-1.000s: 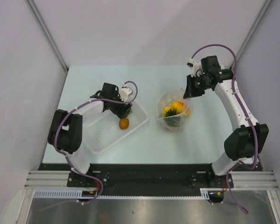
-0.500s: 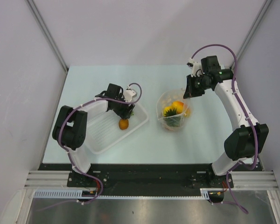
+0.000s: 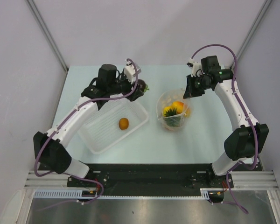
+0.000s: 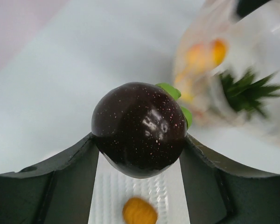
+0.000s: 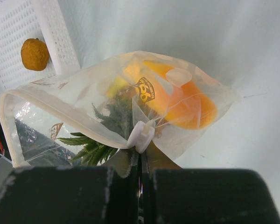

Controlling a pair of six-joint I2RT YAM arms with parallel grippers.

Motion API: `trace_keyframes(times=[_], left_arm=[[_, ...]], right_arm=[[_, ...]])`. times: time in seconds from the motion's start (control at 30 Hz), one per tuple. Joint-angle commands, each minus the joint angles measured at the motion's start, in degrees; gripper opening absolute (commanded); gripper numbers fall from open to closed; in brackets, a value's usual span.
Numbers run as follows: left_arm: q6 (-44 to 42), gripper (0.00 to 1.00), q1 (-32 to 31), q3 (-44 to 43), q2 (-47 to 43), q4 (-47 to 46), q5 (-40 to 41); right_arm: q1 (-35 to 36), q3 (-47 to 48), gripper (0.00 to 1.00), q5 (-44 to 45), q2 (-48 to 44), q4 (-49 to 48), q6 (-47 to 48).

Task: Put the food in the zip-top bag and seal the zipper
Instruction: Pick up the fake fruit from the bin, then place the fake fruit in the zipper food storage bag.

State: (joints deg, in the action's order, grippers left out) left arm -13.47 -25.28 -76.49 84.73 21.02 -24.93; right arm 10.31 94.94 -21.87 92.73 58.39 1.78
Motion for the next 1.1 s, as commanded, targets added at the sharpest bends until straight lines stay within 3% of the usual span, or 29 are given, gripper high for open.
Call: trace_keyframes(times=[0.0,0.27,0.43,0.57,0.63,0.67,0.8,0.93,1.07], left_arm=[[5.2,0.46,-8.4,-6.7,-2.6,-1.6,-3.5],[6.2,0.52,-19.3,-13.5,5.2,-3.3,0.8],[9.5,0.55,-19.6,-22.5,14.4,-2.6,3.9],[8.2,0.81,-19.6,-29.0,17.5,-1.1,3.9],[7.2,0.89,-19.5,-31.5,17.7,1.7,5.0],[7.0,0.99,-19.3,-31.4,16.5,2.0,5.2],[6.6,1.00,-17.0,-25.0,9.5,1.7,3.2],[6.2,1.00,-11.3,-8.1,-0.9,0.0,-2.3],[-3.1,1.00,-5.0,4.9,-9.0,3.9,-3.1]], right_arm=[[0.2,1.7,0.00,-0.6,-0.5,-0.7,0.4],[0.2,1.7,0.00,-0.3,-1.1,-0.9,0.5],[0.1,1.5,0.00,-0.9,-1.2,-1.3,0.2],[0.1,1.3,0.00,-0.9,-1.1,-1.5,0.1],[0.1,1.2,0.00,-0.9,-1.2,-1.5,0.1],[0.0,1.1,0.00,-0.7,-1.3,-1.6,0.1],[0.2,1.1,0.00,-0.6,-1.5,-1.4,0.2],[-0.1,1.0,0.00,-0.5,-1.8,-1.3,0.4],[-0.2,0.9,0.00,-1.0,-1.8,-1.1,0.4]])
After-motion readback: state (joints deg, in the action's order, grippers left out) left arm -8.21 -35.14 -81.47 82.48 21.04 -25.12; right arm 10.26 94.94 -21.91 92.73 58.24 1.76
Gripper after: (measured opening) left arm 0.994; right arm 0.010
